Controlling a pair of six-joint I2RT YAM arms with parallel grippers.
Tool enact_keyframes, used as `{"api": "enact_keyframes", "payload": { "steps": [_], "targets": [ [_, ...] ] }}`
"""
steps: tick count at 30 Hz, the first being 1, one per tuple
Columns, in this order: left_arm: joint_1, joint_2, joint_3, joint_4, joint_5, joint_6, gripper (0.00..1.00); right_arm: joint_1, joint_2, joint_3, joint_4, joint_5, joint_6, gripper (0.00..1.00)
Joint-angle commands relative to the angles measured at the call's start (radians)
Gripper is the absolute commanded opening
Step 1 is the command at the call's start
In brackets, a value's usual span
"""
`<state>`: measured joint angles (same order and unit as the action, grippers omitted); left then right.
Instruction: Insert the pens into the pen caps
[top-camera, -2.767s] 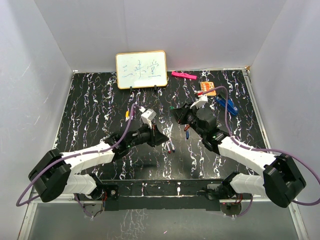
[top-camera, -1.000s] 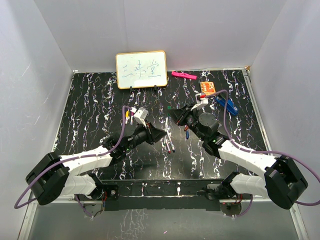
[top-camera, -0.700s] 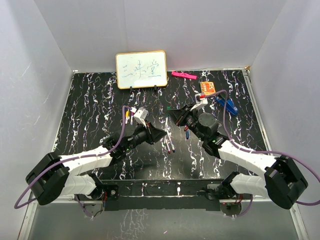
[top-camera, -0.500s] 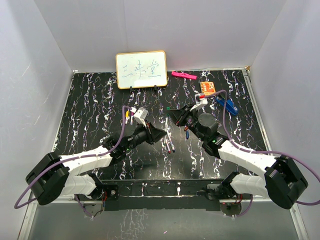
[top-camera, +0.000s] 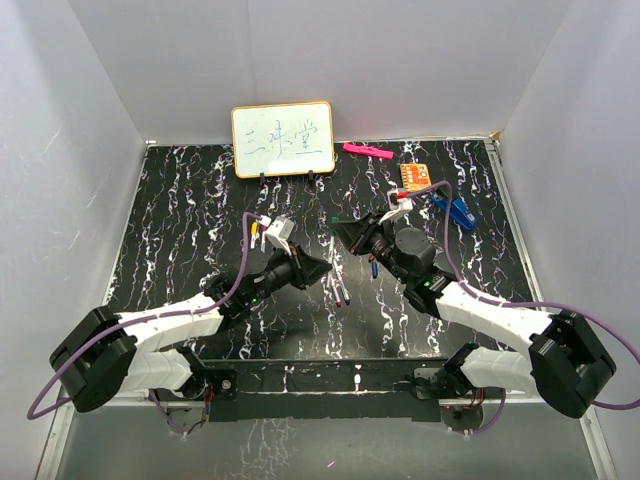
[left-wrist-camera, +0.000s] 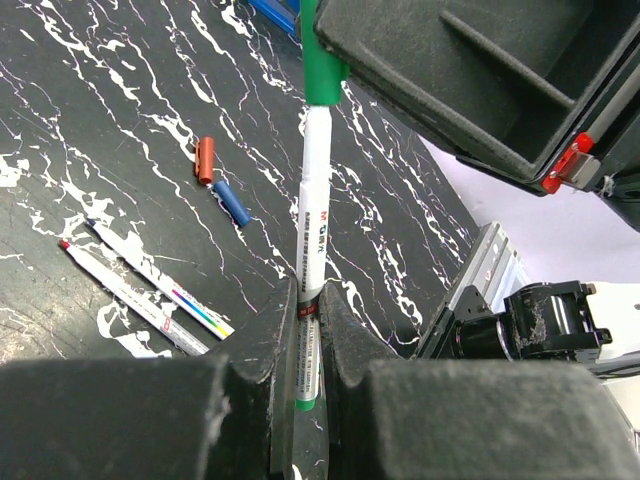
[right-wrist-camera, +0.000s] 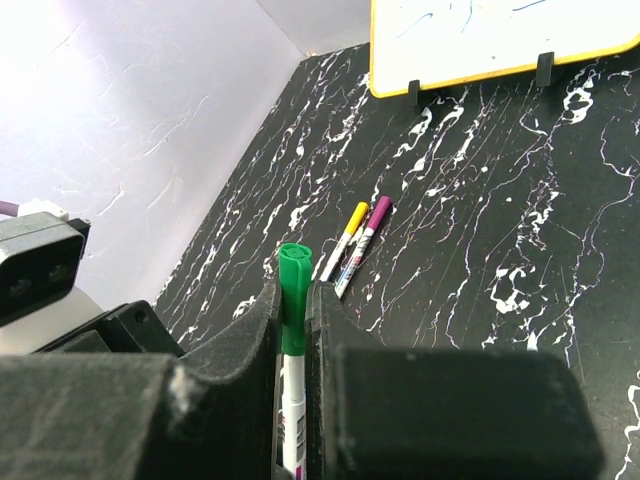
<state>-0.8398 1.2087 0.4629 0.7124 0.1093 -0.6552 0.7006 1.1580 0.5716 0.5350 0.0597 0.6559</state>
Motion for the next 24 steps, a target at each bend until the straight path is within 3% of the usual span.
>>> {"api": "enact_keyframes", "payload": {
  "steps": [1,16,24],
  "targets": [
    [-0.003,-0.056,-0.011,0.049,-0.027,0.007,0.00,0.011,-0.019,-0.015,0.057,-0.003,-0.007,0.00],
    [-0.004,-0.038,-0.002,0.078,-0.038,0.005,0.00,0.066,0.012,-0.018,0.070,-0.009,0.008,0.00],
    [-0.002,-0.061,0.054,0.016,-0.102,0.078,0.00,0.109,0.028,-0.004,0.032,0.012,-0.014,0.00]
  ]
}}
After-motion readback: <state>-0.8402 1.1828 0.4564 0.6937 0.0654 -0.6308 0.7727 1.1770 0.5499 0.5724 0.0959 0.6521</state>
